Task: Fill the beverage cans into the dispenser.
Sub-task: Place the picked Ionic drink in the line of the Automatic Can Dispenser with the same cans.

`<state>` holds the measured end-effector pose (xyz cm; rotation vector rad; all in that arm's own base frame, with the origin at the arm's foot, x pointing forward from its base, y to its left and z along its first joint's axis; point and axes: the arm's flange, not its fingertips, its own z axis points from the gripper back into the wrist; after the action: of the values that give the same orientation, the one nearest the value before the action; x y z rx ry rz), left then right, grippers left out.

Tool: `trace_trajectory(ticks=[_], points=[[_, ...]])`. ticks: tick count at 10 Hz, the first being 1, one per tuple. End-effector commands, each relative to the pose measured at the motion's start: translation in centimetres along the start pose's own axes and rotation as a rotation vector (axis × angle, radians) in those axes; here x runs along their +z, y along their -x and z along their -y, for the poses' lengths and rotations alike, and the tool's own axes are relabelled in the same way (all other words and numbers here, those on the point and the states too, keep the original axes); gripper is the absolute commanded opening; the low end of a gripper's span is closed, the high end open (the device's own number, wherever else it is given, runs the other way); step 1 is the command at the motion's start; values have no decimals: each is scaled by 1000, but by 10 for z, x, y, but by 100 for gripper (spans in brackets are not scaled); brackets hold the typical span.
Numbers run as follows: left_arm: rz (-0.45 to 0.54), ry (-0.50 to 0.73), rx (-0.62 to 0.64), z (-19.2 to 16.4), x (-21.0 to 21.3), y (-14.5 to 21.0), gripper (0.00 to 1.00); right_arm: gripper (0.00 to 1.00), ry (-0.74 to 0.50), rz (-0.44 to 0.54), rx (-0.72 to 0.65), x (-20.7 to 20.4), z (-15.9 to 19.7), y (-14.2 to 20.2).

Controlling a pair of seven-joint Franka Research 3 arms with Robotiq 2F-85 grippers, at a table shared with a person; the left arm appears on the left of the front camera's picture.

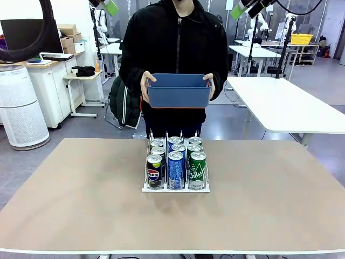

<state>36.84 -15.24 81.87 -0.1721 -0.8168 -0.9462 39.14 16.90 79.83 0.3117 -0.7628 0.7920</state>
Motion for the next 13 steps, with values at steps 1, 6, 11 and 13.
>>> trace_trajectory(ticks=[1,6,11,13], points=[[1,51,-30,-11,3,-4,100,100,0,0,-1,0,0,1],[2,8,-18,-6,3,-5,100,100,0,0,-1,0,0,1],[2,8,-18,-6,3,-5,100,100,0,0,-1,0,0,1],[2,8,-18,-6,3,-5,100,100,0,0,-1,0,0,1]])
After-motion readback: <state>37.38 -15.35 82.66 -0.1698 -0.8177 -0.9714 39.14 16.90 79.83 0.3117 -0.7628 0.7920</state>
